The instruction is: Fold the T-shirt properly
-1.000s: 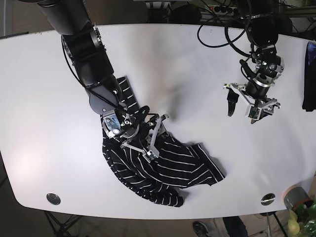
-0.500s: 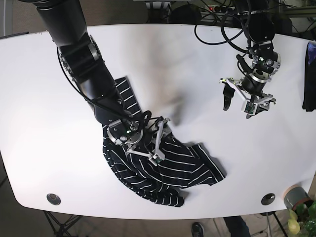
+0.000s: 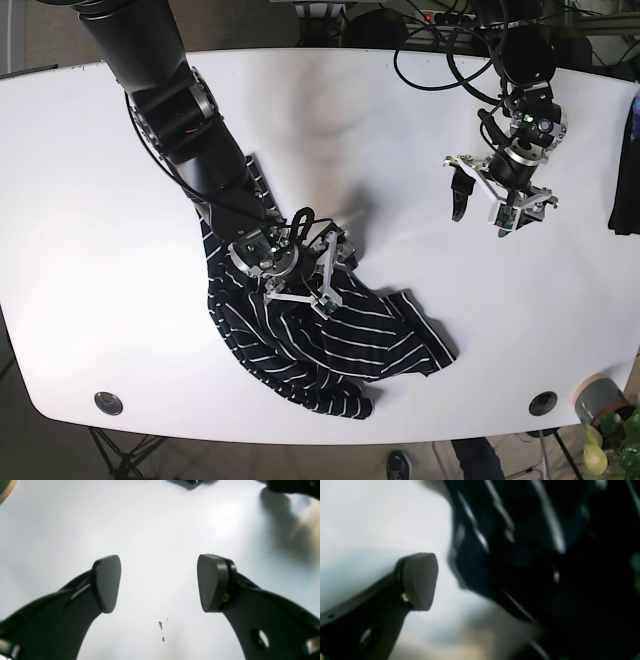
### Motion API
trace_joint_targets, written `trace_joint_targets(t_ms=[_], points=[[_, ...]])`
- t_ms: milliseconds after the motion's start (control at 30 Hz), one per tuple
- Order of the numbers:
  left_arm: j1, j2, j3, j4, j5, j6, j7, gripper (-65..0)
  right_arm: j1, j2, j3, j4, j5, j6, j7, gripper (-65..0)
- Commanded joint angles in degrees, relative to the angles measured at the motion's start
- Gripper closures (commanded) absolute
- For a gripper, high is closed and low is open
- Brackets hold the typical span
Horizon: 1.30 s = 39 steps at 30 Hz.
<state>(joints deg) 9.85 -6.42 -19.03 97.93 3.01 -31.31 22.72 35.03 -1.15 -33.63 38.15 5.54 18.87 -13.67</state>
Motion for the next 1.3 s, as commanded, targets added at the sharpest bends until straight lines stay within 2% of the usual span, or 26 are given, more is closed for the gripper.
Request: trace_joint_targets(t_ms=[0, 200, 267, 333, 467, 633, 767, 933, 1100, 1167, 1267], points=[[-0.57, -0.4, -0.09, 0.84, -0.76, 0.32, -1.58, -43.9, 1.68, -0.92, 0.09, -1.1, -0.93, -1.34, 0.97, -52.5], [-0.57, 0.22, -0.09, 0.49, -0.68, 0.32, -1.58, -43.9, 1.41, -2.15, 0.18, -1.54, -0.75, -2.65, 1.94, -52.3], [-0.92, 0.31, -0.09, -0.3, -0.68, 0.32, -1.58, -43.9, 1.06, -2.24, 0.18, -1.54, 1.01, -3.01, 2.02, -49.0], [-1.01, 0.31, -0.09, -0.83, -0.68, 0.32, -1.58, -43.9, 1.06, -2.33, 0.18, -1.54, 2.77, -3.01, 2.02, -41.9], [-1.1, 0.31, -0.09, -1.53, -0.68, 0.32, -1.58, -43.9, 0.62, -2.33, 0.18, -1.54, 5.49, -3.01, 2.02, -21.9], [-1.36, 0.22, -0.01, -2.24, -0.85, 0.32, -1.58, -43.9, 0.18, -2.06, 0.18, -1.54, 8.57, -3.01, 1.58, -1.6], [-3.56, 0.22, -0.36, -3.29, -0.94, 0.23, -1.58, -43.9, -1.14, -1.36, 0.09, 1.37, 12.17, -3.01, 1.06, -1.9], [-3.82, 0.22, -0.45, -3.12, -1.03, 0.23, -1.58, -43.9, -4.48, 3.3, 0.09, 16.22, 18.5, -3.27, -7.65, -1.9], [-3.91, 0.22, -0.27, -3.12, -1.12, 0.23, -1.58, -43.9, -5.62, 7.26, 0.09, 30.99, 21.4, -7.49, -13.89, -1.9], [-4.0, 0.22, -0.09, -3.12, -1.12, 0.23, -1.58, -43.9, -5.27, 8.75, 0.18, 35.3, 21.58, -8.54, -15.91, -1.9], [-4.0, 0.31, -0.01, -3.12, -1.2, 0.23, -1.58, -43.9, -4.04, 10.25, 1.76, 41.01, 21.58, -8.98, -18.28, -1.9]])
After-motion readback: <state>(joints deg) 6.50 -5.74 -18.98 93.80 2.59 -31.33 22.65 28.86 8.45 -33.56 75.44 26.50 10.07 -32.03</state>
